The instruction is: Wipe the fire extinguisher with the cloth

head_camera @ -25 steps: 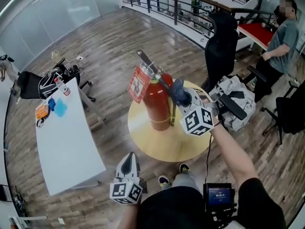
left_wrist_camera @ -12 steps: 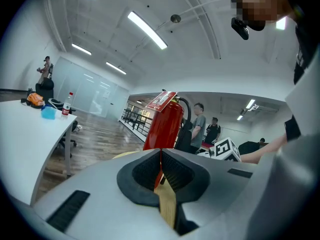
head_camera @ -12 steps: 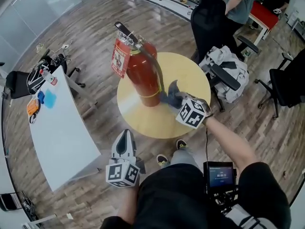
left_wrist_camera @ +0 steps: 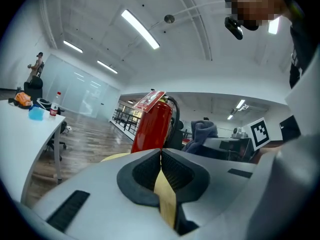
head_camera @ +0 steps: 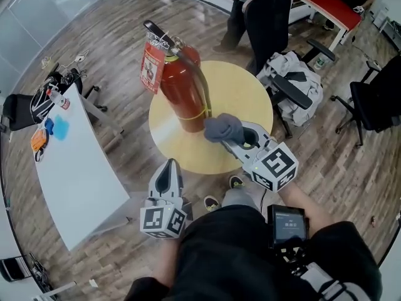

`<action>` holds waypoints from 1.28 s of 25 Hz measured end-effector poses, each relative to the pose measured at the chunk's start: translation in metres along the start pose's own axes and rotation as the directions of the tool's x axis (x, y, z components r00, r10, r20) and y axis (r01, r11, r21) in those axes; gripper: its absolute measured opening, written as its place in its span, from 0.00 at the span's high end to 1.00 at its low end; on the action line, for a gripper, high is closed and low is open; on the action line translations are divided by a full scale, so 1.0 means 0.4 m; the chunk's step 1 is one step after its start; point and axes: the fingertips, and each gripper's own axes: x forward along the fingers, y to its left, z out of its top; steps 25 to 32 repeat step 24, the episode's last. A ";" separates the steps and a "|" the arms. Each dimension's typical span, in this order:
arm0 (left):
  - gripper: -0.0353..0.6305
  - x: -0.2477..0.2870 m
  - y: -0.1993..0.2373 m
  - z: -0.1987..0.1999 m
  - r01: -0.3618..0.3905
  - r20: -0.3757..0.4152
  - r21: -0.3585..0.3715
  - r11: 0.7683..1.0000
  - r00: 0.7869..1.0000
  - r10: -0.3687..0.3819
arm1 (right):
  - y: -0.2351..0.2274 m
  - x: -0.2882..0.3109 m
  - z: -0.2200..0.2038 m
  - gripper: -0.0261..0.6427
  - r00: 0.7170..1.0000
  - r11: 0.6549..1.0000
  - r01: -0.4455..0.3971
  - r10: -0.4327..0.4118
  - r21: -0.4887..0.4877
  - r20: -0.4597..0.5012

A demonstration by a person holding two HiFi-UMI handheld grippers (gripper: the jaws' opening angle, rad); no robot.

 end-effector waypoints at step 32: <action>0.91 -0.015 -0.021 0.001 0.040 0.005 0.001 0.999 0.999 -0.040 | 0.039 -0.026 -0.005 0.83 1.000 0.997 0.015 -0.016 -0.070 -0.017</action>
